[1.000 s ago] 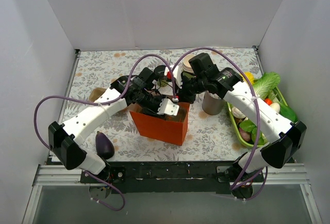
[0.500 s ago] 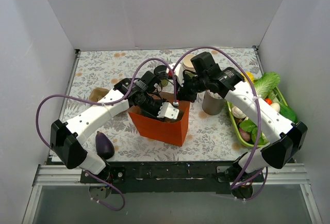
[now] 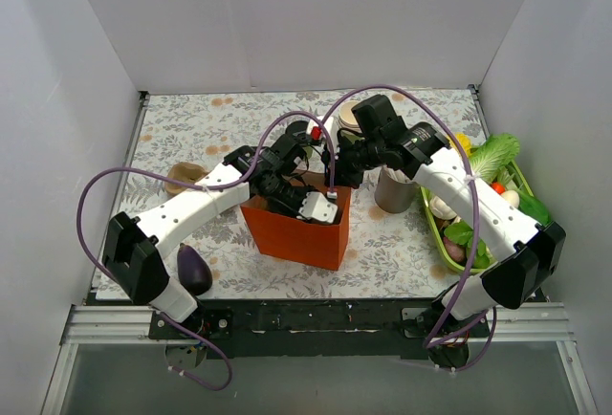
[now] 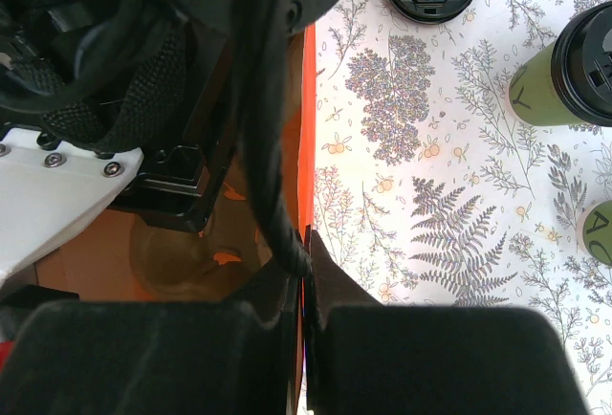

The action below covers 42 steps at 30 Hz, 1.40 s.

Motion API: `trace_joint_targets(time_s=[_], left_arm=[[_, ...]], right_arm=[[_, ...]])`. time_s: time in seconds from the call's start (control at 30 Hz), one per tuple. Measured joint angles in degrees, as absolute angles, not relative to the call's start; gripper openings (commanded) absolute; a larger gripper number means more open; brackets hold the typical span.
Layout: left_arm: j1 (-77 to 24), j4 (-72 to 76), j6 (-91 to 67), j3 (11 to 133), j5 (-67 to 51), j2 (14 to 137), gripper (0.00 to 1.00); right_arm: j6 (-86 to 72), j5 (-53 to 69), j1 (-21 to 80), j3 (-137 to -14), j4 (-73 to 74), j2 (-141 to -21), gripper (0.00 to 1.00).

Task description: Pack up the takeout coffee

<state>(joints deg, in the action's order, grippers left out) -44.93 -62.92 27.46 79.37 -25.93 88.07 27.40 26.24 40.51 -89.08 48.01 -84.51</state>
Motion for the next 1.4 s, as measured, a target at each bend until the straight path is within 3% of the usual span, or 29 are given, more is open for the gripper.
trace_joint_targets(time_s=[1.03, 1.07, 1.13, 1.27, 1.4], left_arm=[[-45.2, -54.7, 29.2, 70.8, -23.4, 91.6, 0.0], [-45.2, -54.5, 29.2, 70.6, -23.3, 91.8, 0.02], [-45.2, -54.1, 29.2, 70.5, -23.3, 91.9, 0.19], [-45.2, -53.9, 29.1, 70.4, -23.4, 91.9, 0.38], [-45.2, -53.7, 28.7, 70.2, -23.5, 91.9, 0.49]], right_arm=[[27.3, 26.7, 40.5, -89.7, 48.5, -86.2, 0.01], [27.3, 26.7, 40.5, -89.7, 48.5, -86.3, 0.01], [27.4, 26.7, 40.5, -89.7, 48.5, -86.4, 0.01], [27.4, 26.7, 40.4, -89.7, 48.5, -86.4, 0.01], [27.6, 26.7, 40.2, -89.7, 48.5, -86.5, 0.01]])
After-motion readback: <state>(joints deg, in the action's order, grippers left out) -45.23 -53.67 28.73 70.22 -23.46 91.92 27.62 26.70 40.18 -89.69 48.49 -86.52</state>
